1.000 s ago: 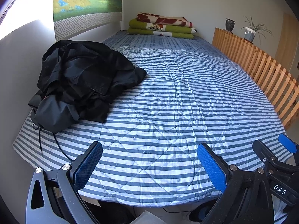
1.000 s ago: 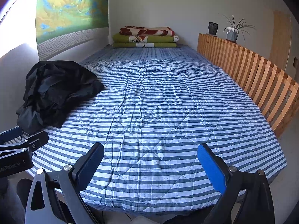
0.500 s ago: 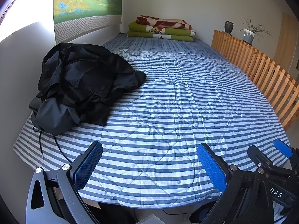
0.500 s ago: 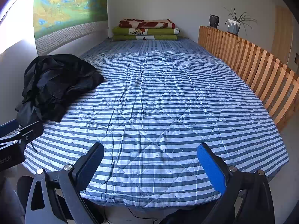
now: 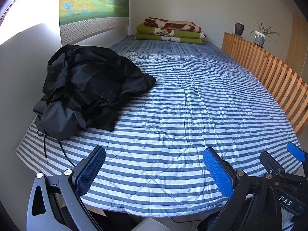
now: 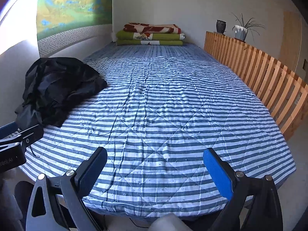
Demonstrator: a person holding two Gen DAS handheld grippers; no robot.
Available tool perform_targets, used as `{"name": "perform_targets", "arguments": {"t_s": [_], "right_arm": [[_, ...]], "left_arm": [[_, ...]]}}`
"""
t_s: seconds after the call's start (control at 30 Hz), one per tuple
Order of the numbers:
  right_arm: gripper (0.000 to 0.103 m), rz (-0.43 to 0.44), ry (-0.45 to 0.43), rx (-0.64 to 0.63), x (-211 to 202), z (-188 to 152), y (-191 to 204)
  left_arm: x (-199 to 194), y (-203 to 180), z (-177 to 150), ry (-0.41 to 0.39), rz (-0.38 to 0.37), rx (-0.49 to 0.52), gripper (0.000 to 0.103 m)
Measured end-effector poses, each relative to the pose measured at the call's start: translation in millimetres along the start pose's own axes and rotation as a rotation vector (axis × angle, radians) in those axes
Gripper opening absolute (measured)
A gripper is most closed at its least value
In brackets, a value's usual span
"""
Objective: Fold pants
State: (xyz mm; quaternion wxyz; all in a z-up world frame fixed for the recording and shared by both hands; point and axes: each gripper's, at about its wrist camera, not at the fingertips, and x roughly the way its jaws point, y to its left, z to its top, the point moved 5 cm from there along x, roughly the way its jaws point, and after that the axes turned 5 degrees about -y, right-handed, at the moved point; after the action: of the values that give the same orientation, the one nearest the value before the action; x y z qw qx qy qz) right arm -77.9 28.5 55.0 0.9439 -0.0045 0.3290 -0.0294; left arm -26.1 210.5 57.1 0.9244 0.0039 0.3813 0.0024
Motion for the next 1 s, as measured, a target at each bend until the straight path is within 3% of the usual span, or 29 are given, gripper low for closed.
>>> {"name": "perform_targets", "arguments": {"t_s": [0.13,0.53,1.0], "right_arm": [[0.099,0.032,0.044,-0.018,4,-5,5],[0.099,0.036,-0.026,-0.012,-6,10,15],[0.099,0.172,-0.028,-0.077,33,50,69]], "left_arm": [[3,3,-1,0.009,-0.001,-0.007,0.103],[9,11,0,0.022,0.018,-0.018,0.103],[34,76,22,0.016,0.087,-0.078,0.103]]}}
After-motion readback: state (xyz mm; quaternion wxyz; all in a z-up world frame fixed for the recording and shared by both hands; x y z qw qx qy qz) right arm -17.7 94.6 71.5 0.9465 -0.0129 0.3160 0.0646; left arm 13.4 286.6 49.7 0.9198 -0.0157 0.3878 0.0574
